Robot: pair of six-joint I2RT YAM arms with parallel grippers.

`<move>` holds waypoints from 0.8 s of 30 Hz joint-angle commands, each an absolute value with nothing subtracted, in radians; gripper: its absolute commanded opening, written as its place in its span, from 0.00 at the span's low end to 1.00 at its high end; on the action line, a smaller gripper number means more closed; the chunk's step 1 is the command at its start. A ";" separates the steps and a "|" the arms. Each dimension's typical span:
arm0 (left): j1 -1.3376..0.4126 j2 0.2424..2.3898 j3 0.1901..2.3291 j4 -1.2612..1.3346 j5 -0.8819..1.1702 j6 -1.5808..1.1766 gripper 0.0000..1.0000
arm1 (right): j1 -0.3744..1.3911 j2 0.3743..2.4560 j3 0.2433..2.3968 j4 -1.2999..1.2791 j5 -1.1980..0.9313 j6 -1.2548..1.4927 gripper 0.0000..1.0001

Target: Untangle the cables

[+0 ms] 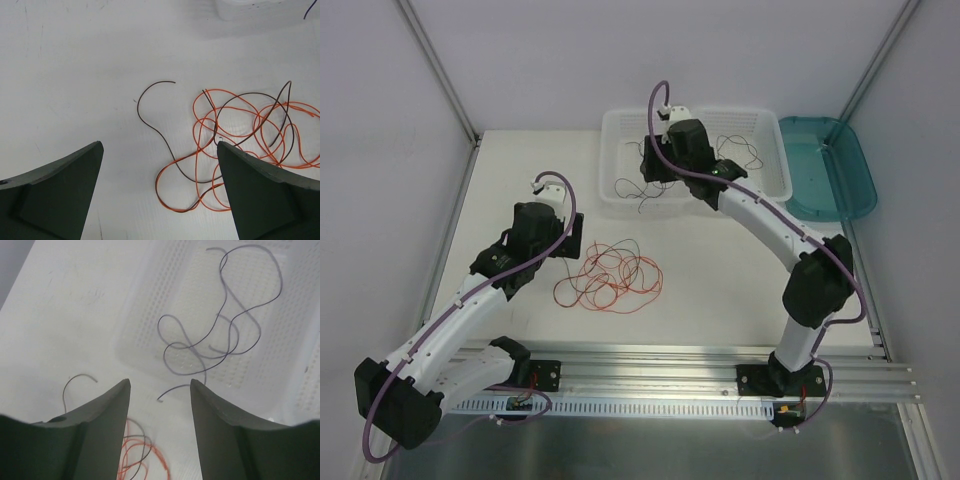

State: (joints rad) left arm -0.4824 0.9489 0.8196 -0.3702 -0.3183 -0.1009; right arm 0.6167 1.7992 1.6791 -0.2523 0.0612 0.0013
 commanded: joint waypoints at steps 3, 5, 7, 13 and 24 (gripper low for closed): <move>-0.474 0.936 0.818 -0.341 -0.304 -0.114 0.99 | 0.710 1.756 1.468 -0.109 0.259 0.224 0.52; -0.474 0.930 0.818 -0.341 -0.307 -0.115 0.99 | 0.733 1.766 1.430 -0.042 0.326 0.255 0.50; -0.474 0.928 0.818 -0.341 -0.307 -0.117 0.99 | 0.771 1.781 1.394 -0.005 0.400 0.246 0.49; -0.476 0.925 0.819 -0.341 -0.301 -0.118 0.99 | 0.810 1.868 1.365 0.129 0.478 0.212 0.47; -0.476 0.920 0.821 -0.341 -0.287 -0.118 0.99 | 0.825 1.951 1.408 0.137 0.522 0.195 0.43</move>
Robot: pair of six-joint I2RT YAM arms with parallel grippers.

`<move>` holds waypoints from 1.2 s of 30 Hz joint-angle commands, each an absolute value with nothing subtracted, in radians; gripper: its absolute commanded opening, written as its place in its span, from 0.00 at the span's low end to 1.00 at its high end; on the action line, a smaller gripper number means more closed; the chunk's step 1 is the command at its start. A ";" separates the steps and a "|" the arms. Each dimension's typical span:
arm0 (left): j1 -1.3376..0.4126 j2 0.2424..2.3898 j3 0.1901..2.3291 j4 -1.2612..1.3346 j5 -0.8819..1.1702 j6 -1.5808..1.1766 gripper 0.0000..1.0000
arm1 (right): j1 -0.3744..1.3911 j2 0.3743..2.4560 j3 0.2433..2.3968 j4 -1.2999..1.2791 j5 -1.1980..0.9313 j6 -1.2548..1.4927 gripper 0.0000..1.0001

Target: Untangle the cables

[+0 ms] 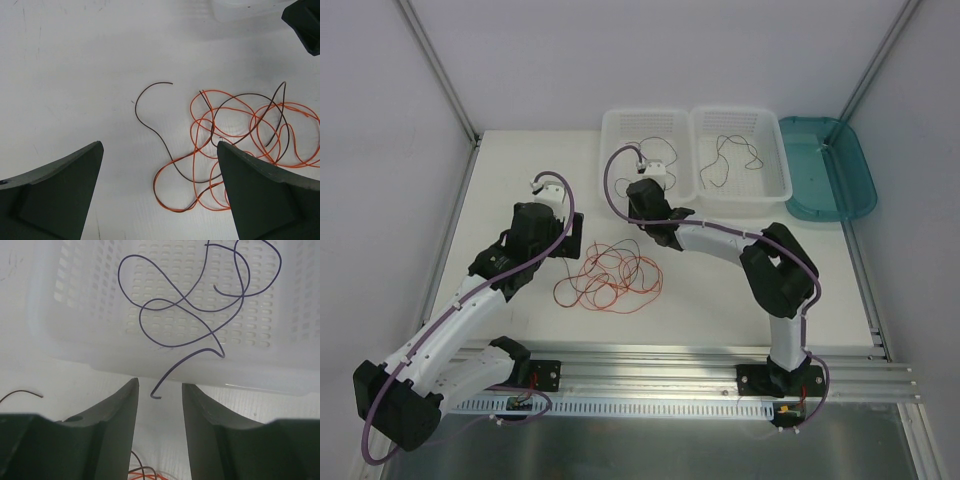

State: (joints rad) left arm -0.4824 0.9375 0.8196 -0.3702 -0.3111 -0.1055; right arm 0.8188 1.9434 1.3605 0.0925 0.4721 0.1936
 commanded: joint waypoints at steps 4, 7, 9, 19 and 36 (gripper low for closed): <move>-0.474 0.919 0.819 -0.341 -0.287 -0.120 0.99 | 0.825 1.968 1.417 0.133 0.520 0.195 0.41; -0.474 0.919 0.819 -0.341 -0.287 -0.118 0.99 | 0.827 1.970 1.417 0.133 0.511 0.190 0.32; -0.474 0.919 0.819 -0.341 -0.285 -0.118 0.99 | 0.828 1.960 1.416 0.133 0.511 0.180 0.24; -0.474 0.920 0.819 -0.341 -0.284 -0.117 0.99 | 0.851 1.862 1.390 0.048 0.473 0.166 0.01; -0.474 0.927 0.818 -0.341 -0.279 -0.112 0.99 | 0.703 1.994 1.880 -0.281 0.221 0.054 0.01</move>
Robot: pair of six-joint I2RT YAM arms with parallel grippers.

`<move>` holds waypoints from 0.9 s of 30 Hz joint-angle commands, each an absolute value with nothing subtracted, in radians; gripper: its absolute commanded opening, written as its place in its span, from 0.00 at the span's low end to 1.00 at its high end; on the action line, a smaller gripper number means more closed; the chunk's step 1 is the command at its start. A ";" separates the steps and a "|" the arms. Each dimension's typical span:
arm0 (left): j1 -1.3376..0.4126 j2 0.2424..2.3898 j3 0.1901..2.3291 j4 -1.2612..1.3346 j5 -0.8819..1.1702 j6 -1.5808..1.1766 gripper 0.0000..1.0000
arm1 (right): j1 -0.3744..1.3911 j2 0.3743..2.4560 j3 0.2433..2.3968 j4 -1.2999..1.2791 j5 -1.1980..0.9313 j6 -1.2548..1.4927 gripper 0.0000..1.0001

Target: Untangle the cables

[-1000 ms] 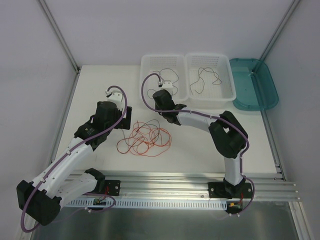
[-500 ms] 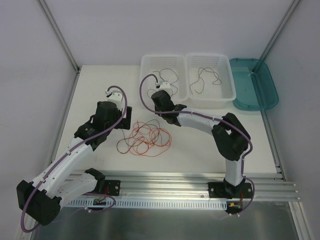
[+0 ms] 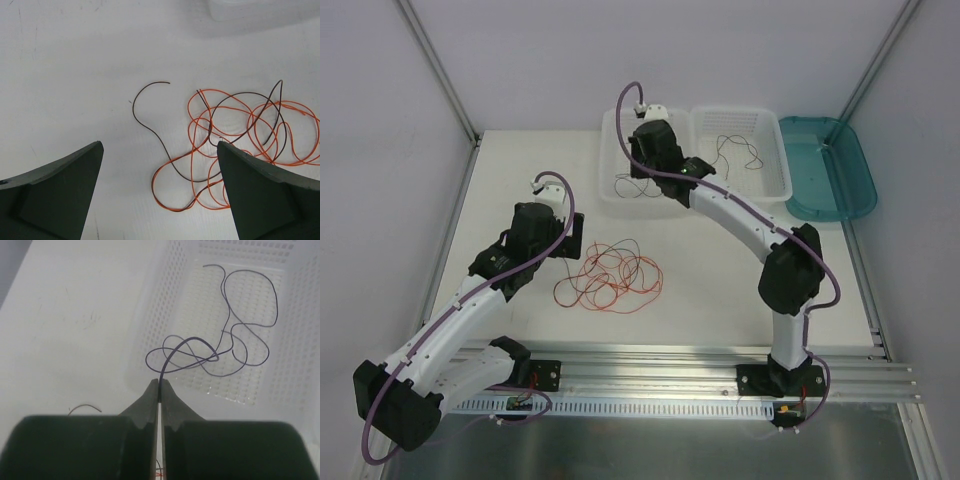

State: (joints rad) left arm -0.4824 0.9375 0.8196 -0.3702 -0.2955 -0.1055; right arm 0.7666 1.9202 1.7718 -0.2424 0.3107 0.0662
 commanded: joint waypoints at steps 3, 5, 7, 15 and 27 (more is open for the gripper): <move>-0.476 0.930 0.816 -0.341 -0.279 -0.110 0.99 | 0.643 2.099 1.942 -0.279 0.142 0.071 0.01; -0.476 0.931 0.816 -0.341 -0.281 -0.109 0.99 | 0.606 2.167 1.988 -0.281 0.111 0.075 0.02; -0.474 0.930 0.815 -0.341 -0.281 -0.109 0.99 | 0.580 2.203 2.012 -0.281 0.109 0.069 0.04; -0.474 0.940 0.818 -0.341 -0.268 -0.107 0.99 | 0.554 2.195 2.010 -0.313 0.051 0.031 0.29; -0.474 0.930 0.819 -0.341 -0.268 -0.106 0.99 | 0.604 1.849 1.827 -0.373 -0.098 -0.081 0.67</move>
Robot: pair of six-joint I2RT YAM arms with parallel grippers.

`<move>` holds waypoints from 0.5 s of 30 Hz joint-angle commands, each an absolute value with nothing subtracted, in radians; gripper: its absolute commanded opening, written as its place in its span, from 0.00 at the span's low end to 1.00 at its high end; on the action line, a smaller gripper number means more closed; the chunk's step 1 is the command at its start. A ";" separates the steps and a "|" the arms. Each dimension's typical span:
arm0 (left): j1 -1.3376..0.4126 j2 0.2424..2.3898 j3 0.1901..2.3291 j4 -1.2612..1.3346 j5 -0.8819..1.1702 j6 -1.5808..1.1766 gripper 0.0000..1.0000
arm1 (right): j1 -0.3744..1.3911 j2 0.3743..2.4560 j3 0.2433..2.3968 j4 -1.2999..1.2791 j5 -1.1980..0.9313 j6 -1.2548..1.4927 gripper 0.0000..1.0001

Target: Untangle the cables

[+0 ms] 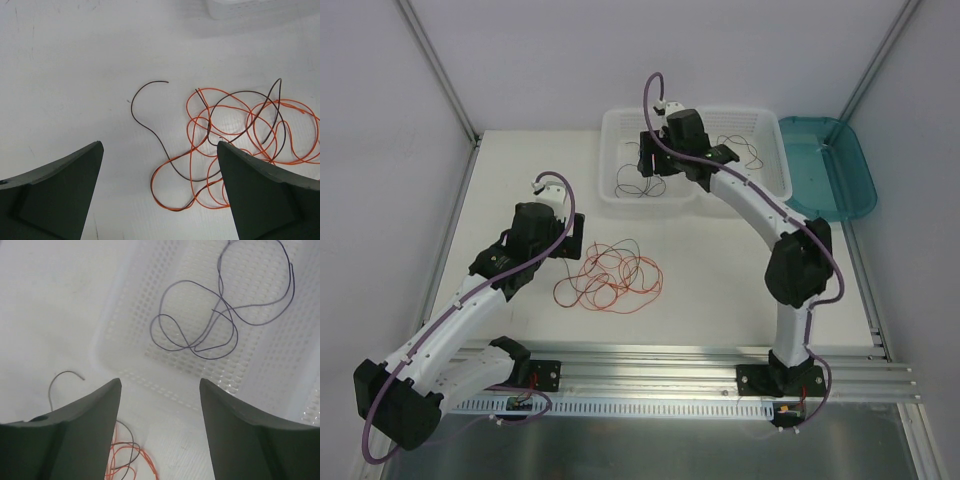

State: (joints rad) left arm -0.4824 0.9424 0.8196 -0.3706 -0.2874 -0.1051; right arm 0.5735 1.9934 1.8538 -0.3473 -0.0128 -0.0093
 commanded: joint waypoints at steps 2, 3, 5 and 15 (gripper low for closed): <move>-0.474 0.919 0.819 -0.341 -0.281 -0.104 0.99 | 0.643 1.803 1.758 -0.403 -0.150 -0.123 0.72; -0.476 0.914 0.818 -0.341 -0.291 -0.104 0.99 | 0.656 1.764 1.734 -0.414 -0.166 -0.168 0.74; -0.476 0.902 0.816 -0.342 -0.322 -0.103 0.99 | 0.696 1.735 1.654 -0.439 -0.228 -0.201 0.77; -0.474 0.861 0.802 -0.341 -0.416 -0.106 0.99 | 0.790 1.772 1.451 -0.404 -0.285 -0.340 0.83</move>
